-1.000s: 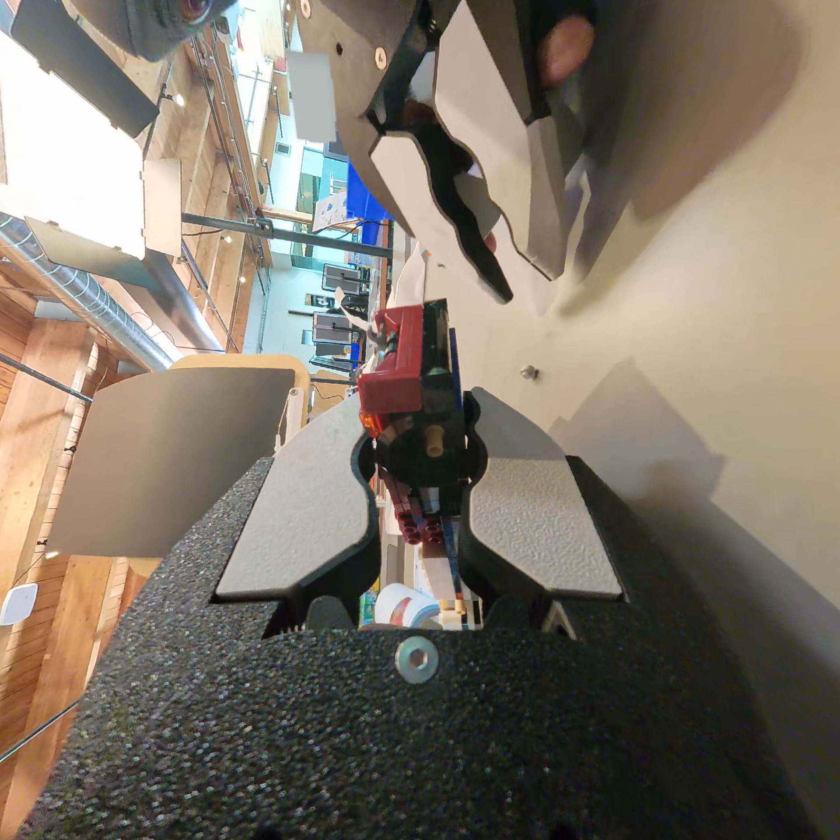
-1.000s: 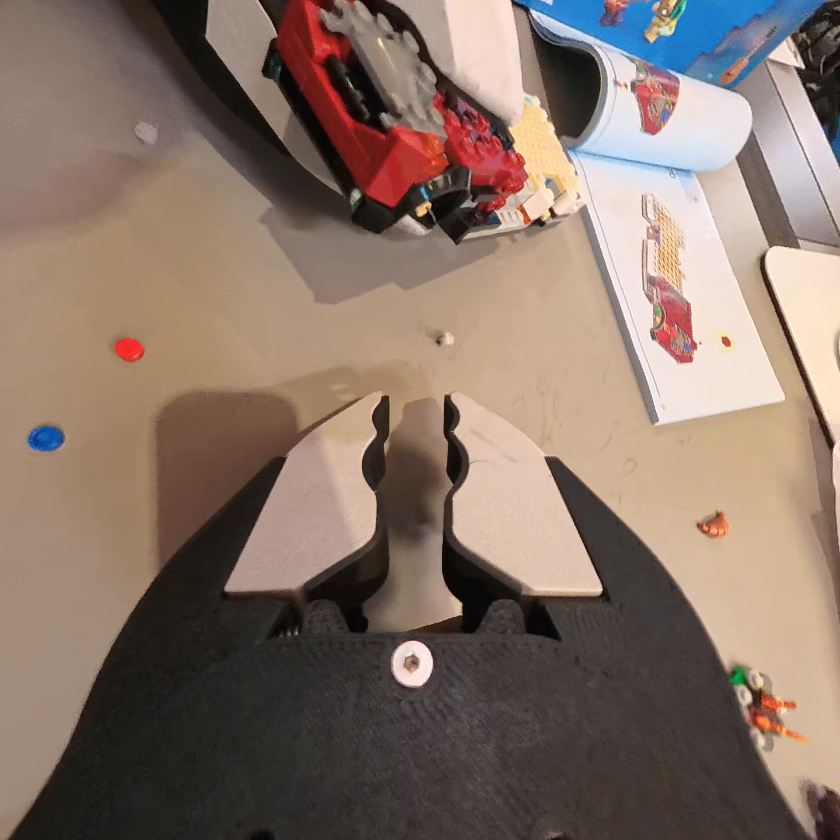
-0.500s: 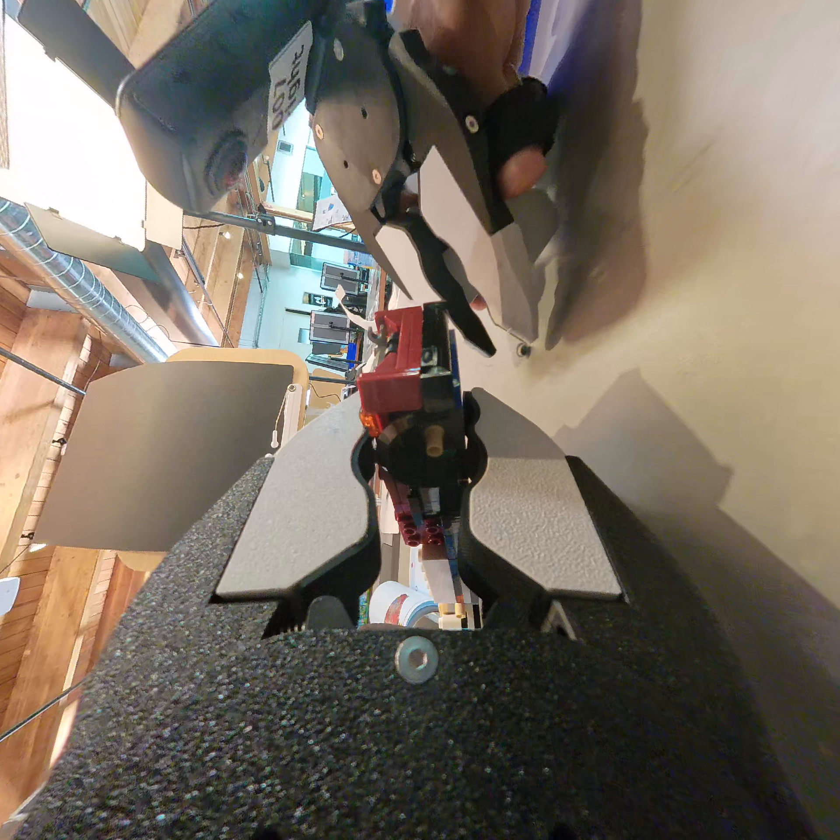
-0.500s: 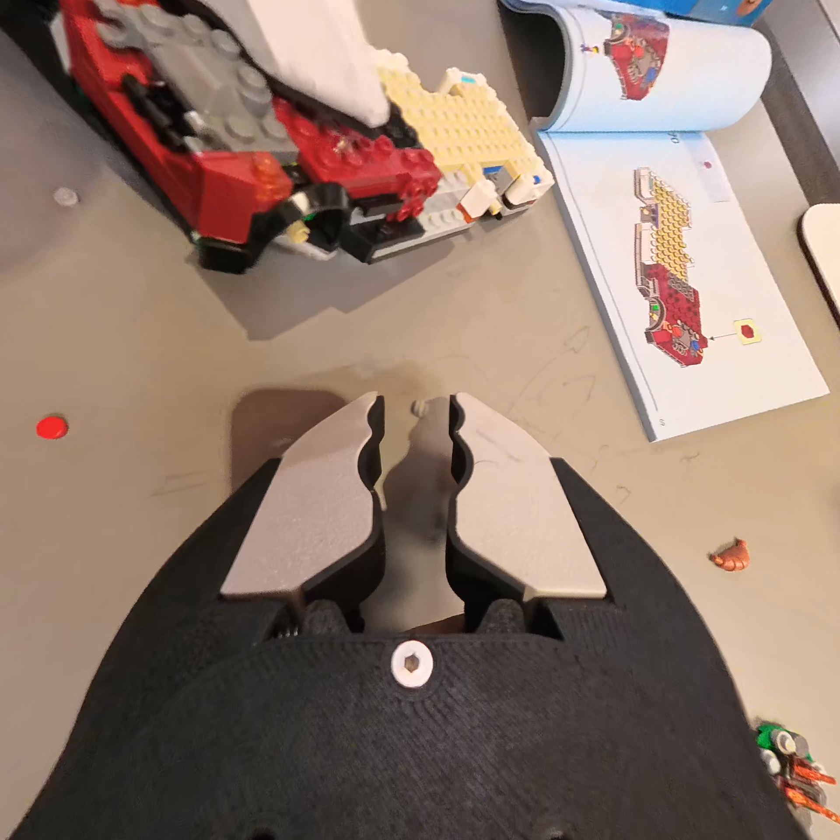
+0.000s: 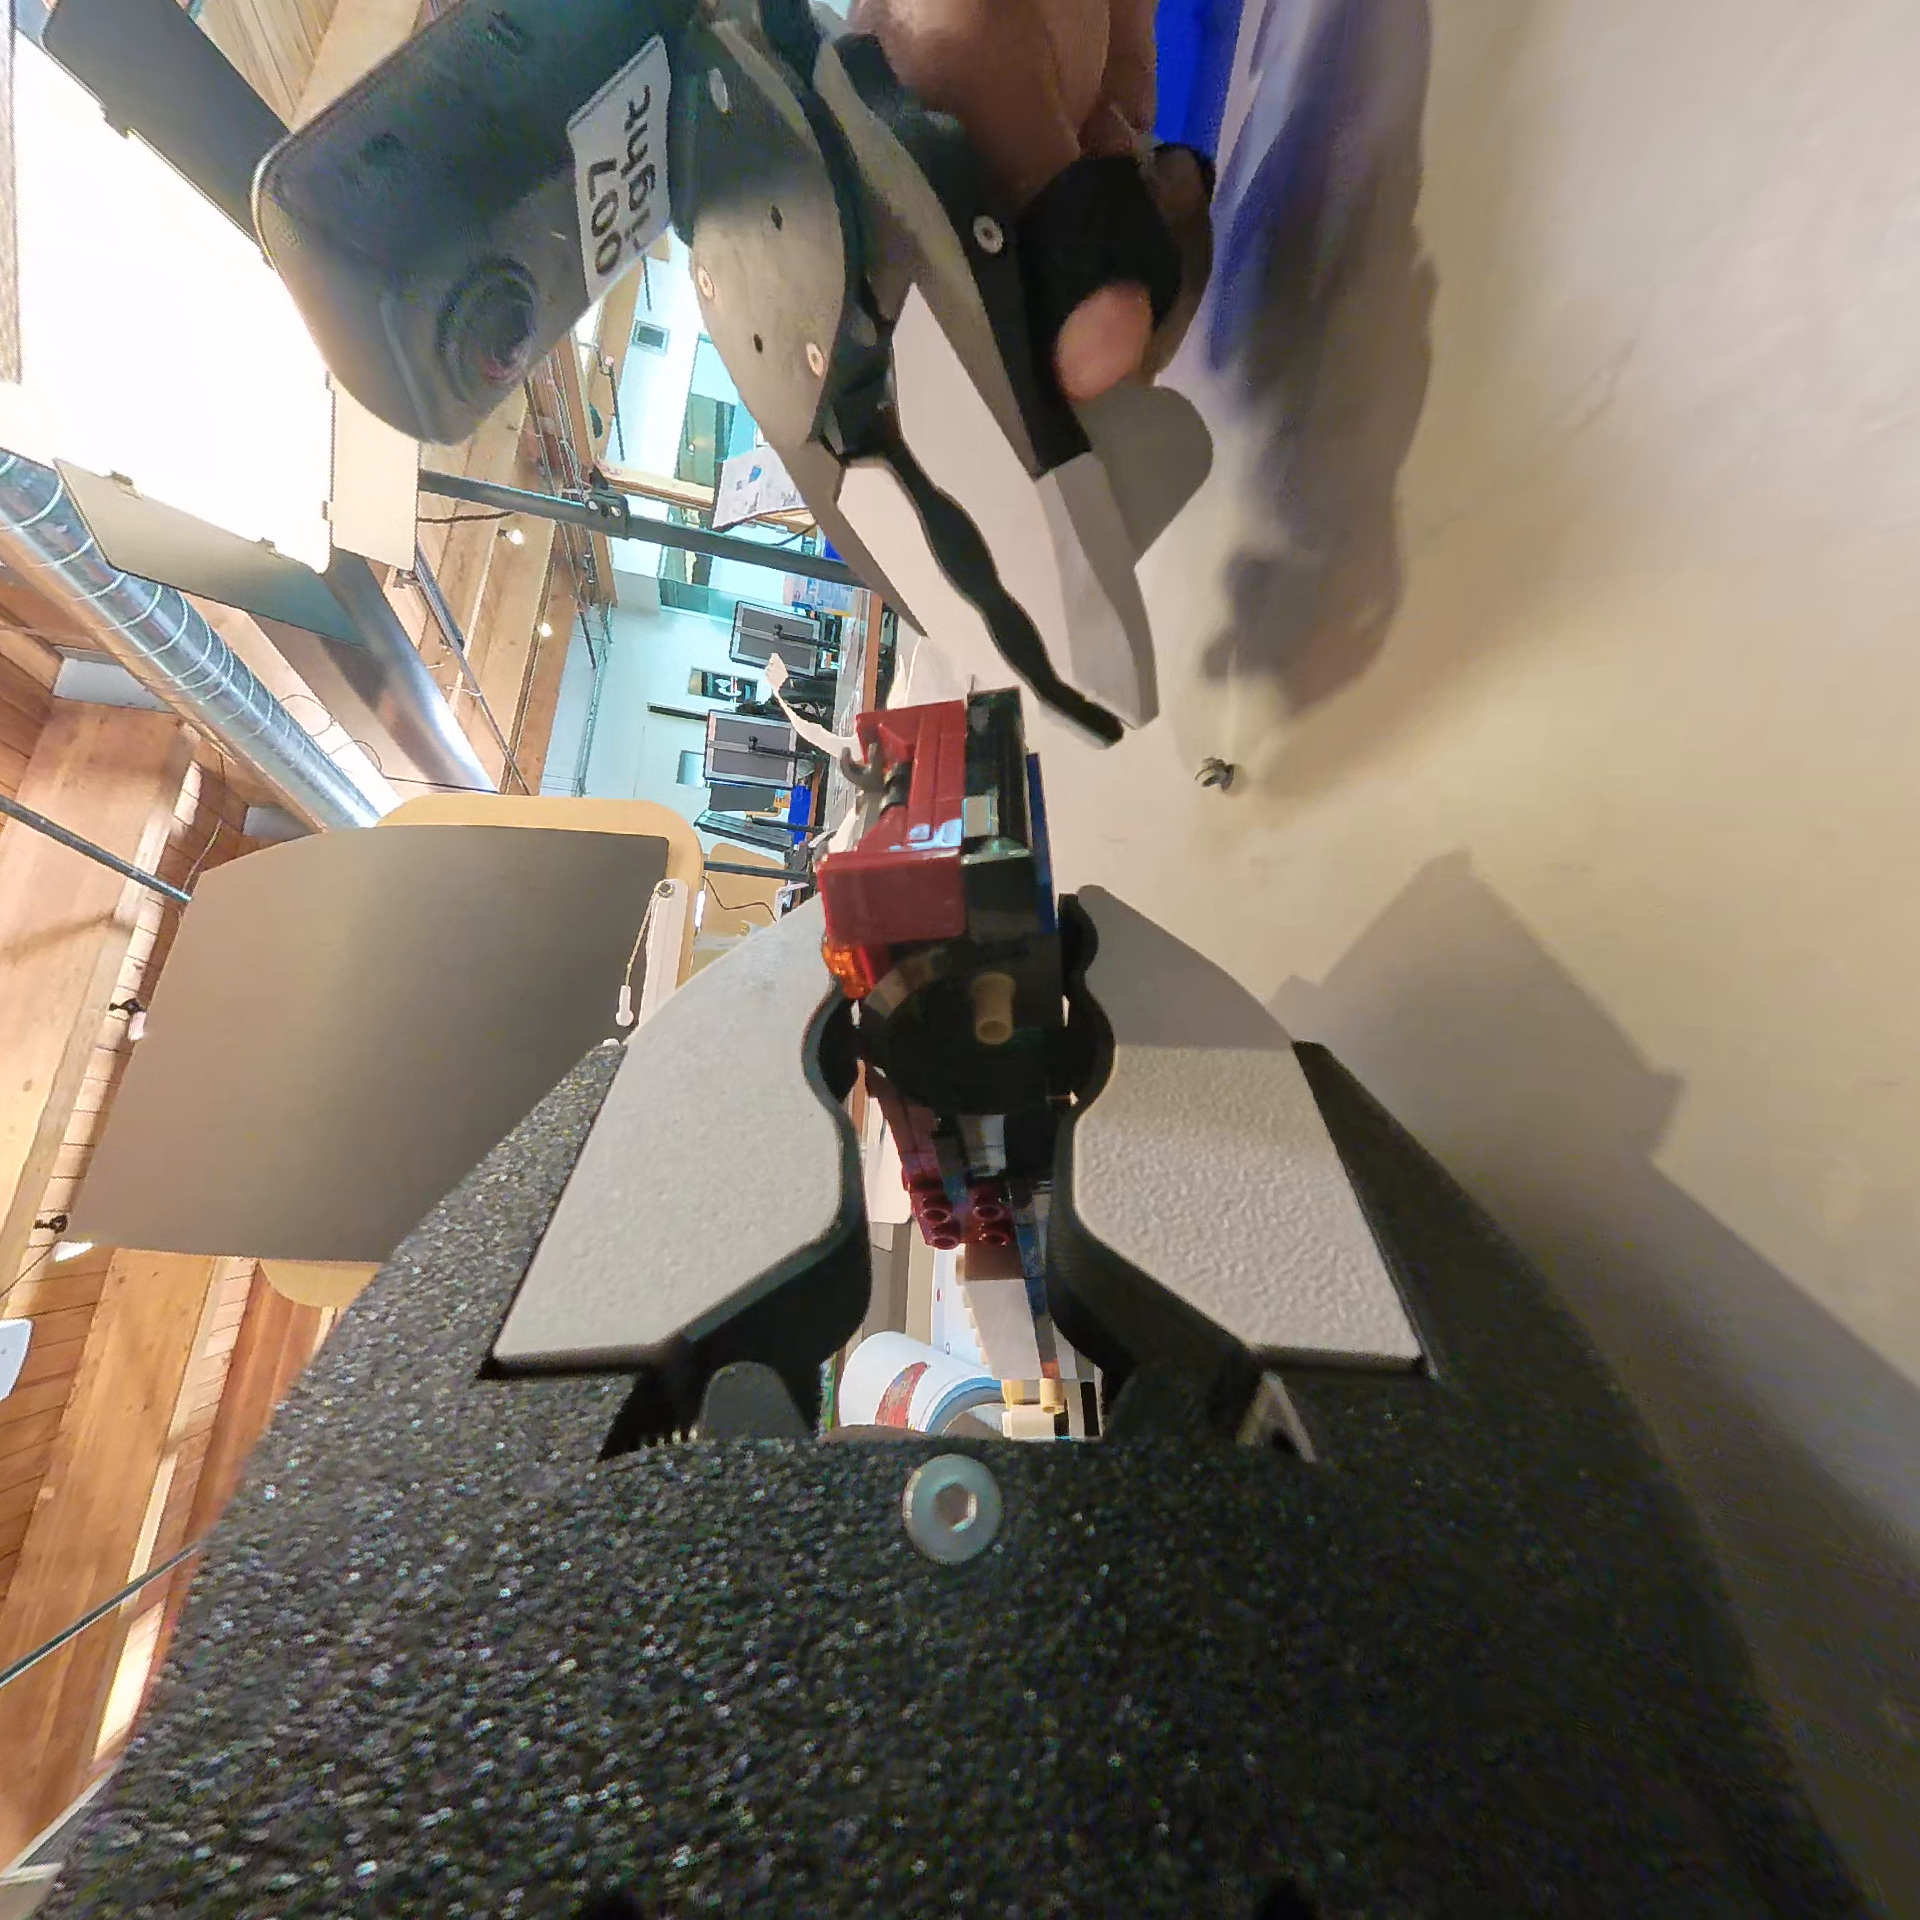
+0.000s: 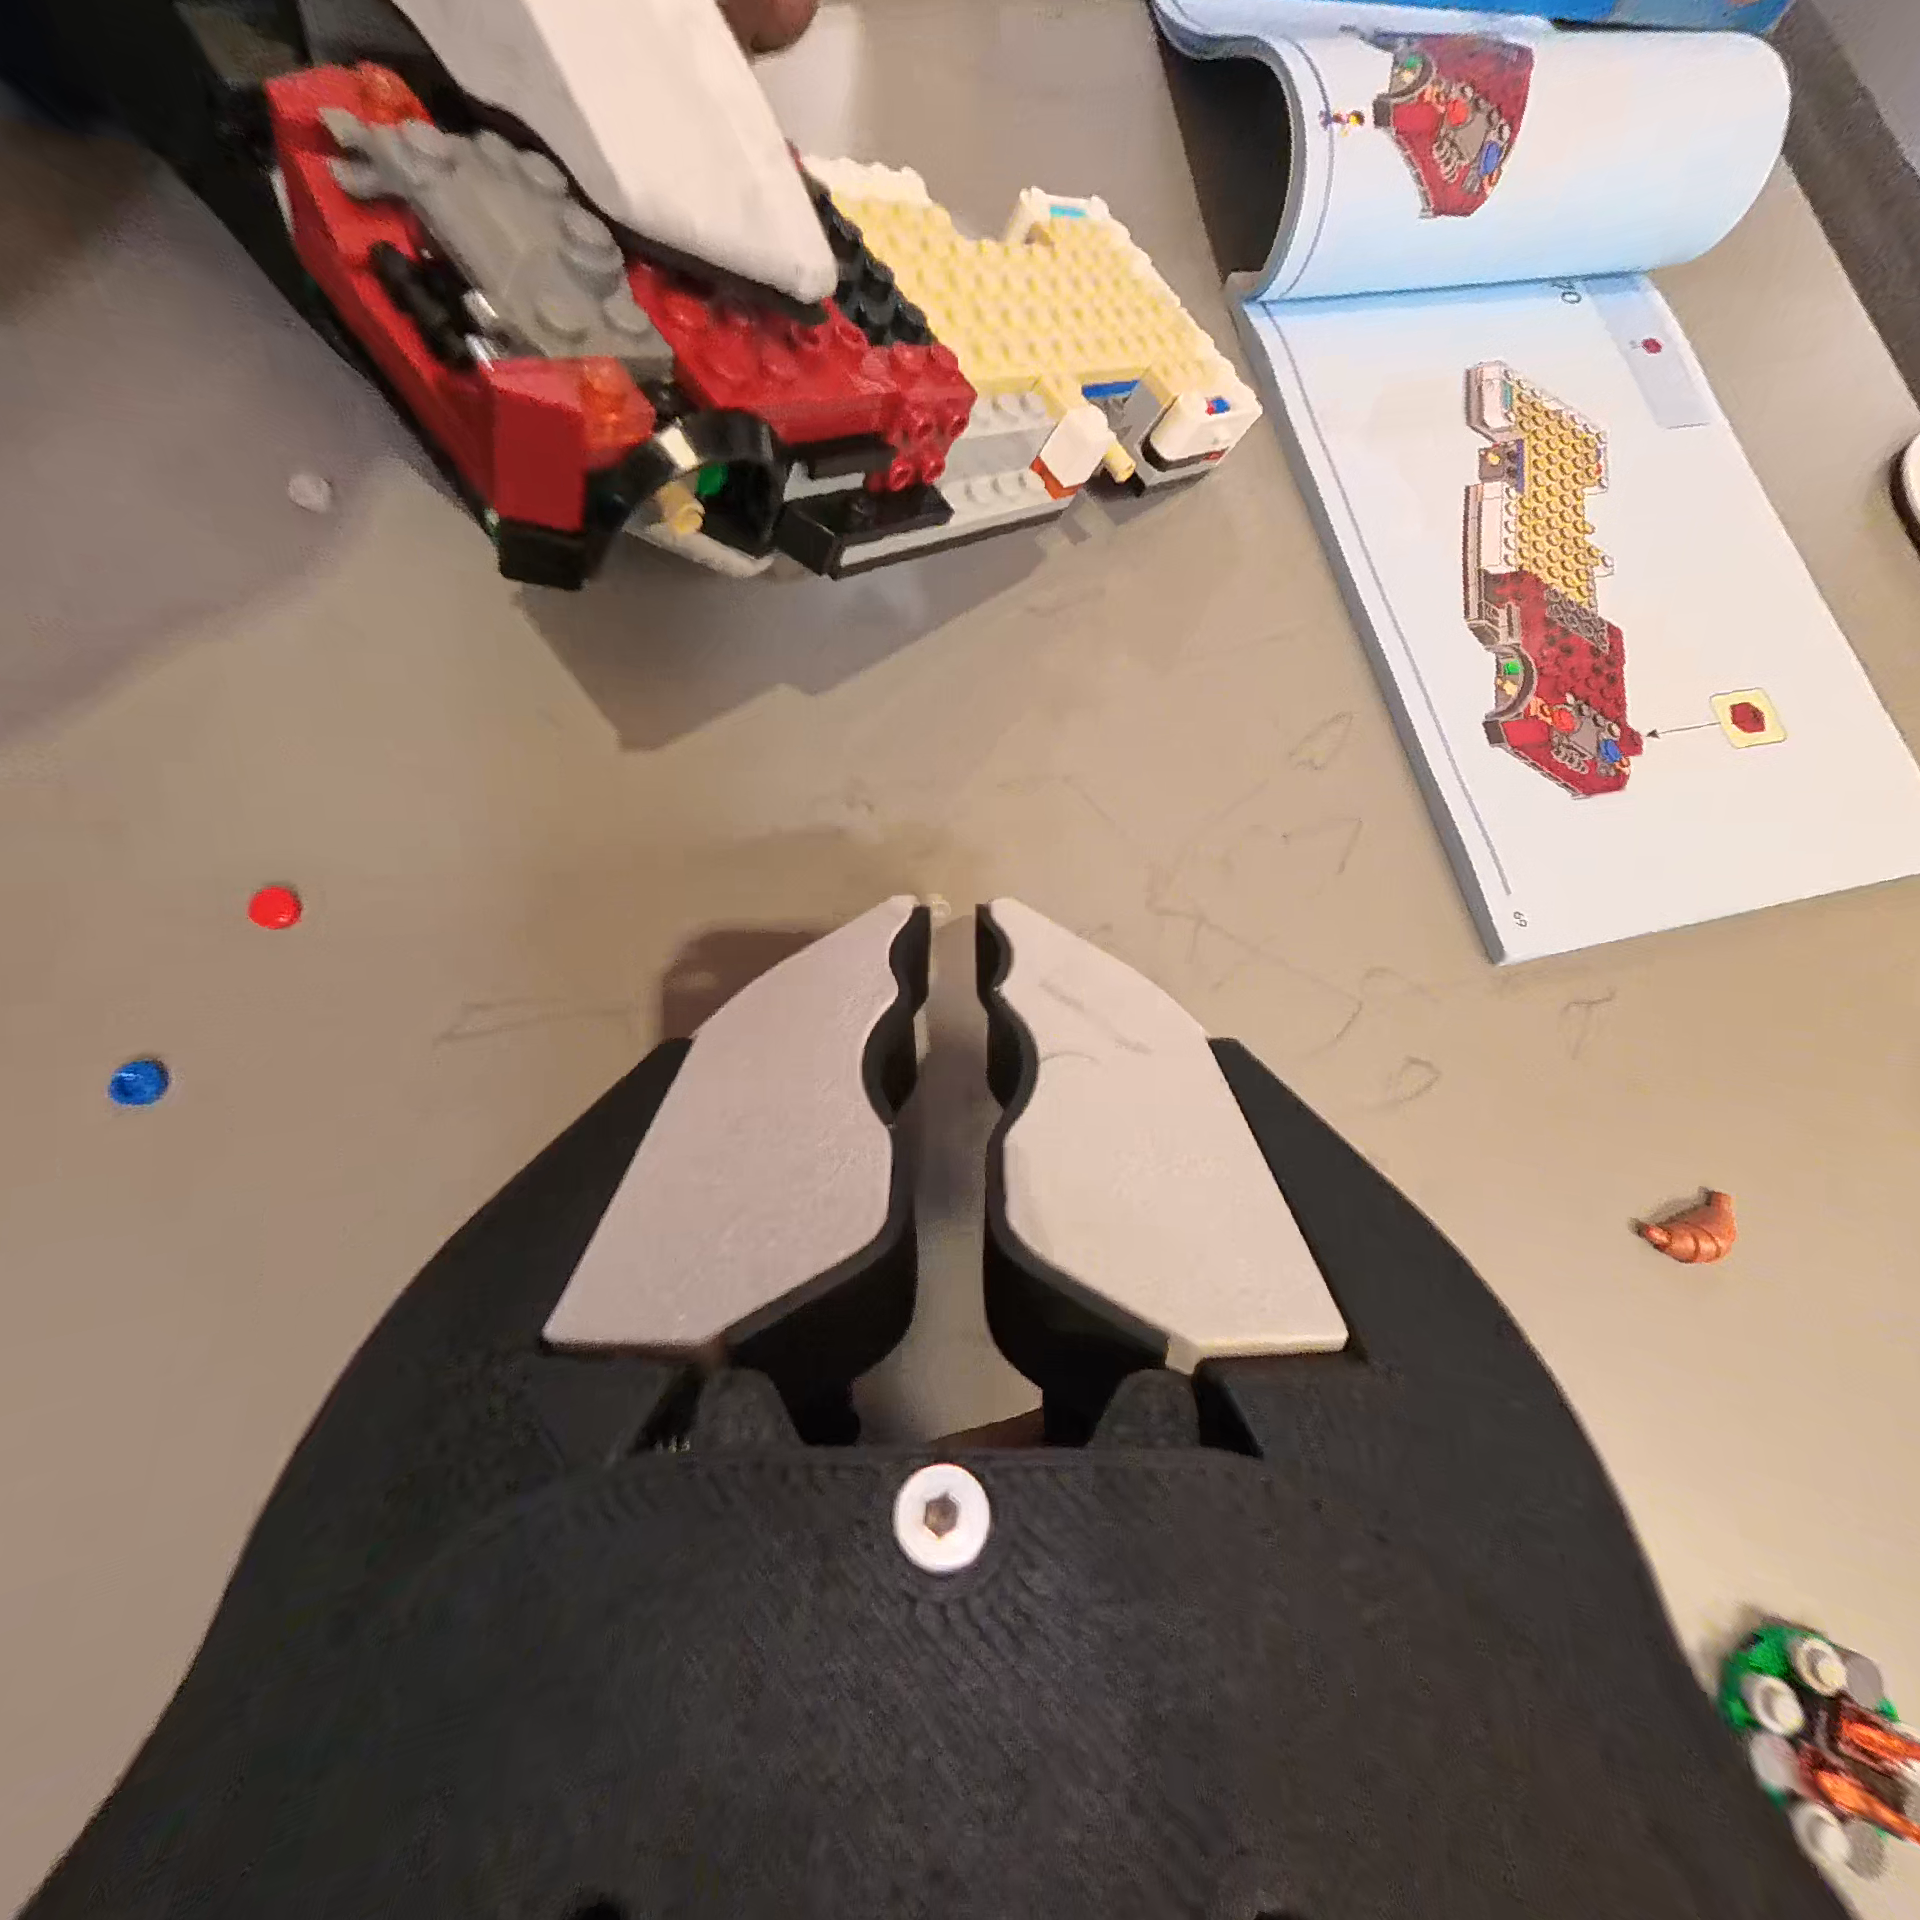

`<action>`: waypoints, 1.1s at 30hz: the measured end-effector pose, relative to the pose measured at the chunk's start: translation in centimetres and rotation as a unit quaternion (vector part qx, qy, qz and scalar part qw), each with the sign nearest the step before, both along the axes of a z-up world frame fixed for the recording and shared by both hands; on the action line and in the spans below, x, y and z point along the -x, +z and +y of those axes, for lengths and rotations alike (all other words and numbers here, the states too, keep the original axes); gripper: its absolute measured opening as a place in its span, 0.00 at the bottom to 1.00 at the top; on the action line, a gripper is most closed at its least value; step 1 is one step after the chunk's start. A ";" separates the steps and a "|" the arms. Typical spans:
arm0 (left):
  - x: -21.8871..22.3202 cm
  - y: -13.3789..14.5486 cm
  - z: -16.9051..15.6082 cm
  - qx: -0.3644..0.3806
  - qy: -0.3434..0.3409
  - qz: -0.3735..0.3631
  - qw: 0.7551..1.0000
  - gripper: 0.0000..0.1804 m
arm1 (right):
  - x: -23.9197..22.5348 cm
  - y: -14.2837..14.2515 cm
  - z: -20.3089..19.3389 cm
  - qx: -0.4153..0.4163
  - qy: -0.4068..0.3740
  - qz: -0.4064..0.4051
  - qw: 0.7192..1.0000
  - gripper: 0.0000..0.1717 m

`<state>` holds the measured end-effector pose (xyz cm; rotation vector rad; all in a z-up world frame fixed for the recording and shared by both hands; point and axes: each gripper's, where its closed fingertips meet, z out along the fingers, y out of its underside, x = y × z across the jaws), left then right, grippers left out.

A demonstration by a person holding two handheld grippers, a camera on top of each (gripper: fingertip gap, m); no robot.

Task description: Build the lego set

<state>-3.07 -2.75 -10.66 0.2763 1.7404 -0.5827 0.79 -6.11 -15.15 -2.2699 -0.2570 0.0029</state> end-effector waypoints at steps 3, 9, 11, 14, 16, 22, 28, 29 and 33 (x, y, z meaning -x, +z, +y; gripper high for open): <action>0.1 0.0 -0.1 0.000 -0.001 0.000 1.000 0.20 | 0.2 -0.5 0.2 0.005 0.007 -0.003 1.000 0.05; 0.1 0.1 -0.1 0.002 0.000 0.001 1.000 0.20 | 1.0 -1.1 0.5 0.009 0.027 -0.017 0.999 0.06; 0.1 0.2 -0.1 0.002 0.000 0.001 1.000 0.20 | 1.1 -1.2 0.4 0.011 0.036 -0.027 0.999 0.07; 0.2 0.2 -0.2 0.003 0.000 0.001 1.000 0.20 | 1.2 -1.2 0.5 0.010 0.041 -0.035 0.998 0.06; 0.2 0.2 -0.2 0.004 0.000 0.002 1.000 0.20 | 1.0 -1.3 0.6 0.012 0.038 -0.045 0.998 0.06; 0.3 0.3 -0.2 0.005 0.000 0.003 1.000 0.20 | 0.6 -1.4 0.5 0.015 0.031 -0.041 0.999 0.06; 0.4 0.4 -0.3 0.007 0.000 0.004 1.000 0.20 | 0.6 -1.8 0.6 0.028 0.037 -0.042 0.998 0.05; 0.4 0.4 -0.3 0.007 0.000 0.004 1.000 0.20 | 0.6 -1.8 0.7 0.030 0.039 -0.044 0.998 0.04; 0.5 0.4 -0.3 0.006 0.001 0.004 1.000 0.21 | 1.0 -1.9 0.8 0.043 0.052 -0.053 0.996 0.04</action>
